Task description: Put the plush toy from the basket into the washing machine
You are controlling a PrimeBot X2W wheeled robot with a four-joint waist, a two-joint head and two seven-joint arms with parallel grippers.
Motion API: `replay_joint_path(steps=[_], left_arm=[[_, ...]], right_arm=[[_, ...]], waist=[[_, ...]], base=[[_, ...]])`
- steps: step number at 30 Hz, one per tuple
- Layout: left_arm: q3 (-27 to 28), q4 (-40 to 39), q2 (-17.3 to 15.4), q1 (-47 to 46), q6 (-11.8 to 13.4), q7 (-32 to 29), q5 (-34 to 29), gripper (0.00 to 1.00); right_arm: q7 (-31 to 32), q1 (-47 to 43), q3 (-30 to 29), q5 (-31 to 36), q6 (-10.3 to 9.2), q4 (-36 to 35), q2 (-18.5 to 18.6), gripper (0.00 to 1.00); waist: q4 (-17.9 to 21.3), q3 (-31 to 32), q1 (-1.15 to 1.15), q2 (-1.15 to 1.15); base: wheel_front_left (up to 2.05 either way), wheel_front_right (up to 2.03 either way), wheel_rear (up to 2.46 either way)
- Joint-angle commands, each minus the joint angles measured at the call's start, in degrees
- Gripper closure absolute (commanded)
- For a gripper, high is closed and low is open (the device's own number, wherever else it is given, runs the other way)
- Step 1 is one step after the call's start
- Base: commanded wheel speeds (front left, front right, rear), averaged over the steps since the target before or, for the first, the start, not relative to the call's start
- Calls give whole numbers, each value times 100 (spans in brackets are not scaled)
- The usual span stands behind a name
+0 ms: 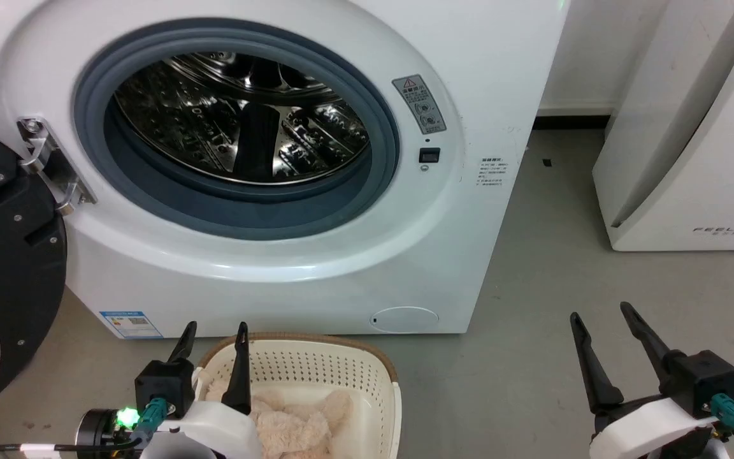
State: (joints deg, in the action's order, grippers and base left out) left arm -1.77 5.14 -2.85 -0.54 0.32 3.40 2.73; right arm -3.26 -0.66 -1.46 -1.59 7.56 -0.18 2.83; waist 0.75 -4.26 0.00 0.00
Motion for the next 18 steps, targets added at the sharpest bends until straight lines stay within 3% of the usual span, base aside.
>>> replay_joint_path(steps=[1,18], left_arm=[[-23,104,-5,-124,-38,59,41,0],[-176,1124,-145,-756,-224,262,103,0]], right_arm=[[-75,123,-13,-36,-2,-39,1,0],[-278,363,-90,-148,-3,-123,2,0]], waist=[[12,-80,0,0],[124,-760,0,0]], base=[[0,0,0],[0,0,0]])
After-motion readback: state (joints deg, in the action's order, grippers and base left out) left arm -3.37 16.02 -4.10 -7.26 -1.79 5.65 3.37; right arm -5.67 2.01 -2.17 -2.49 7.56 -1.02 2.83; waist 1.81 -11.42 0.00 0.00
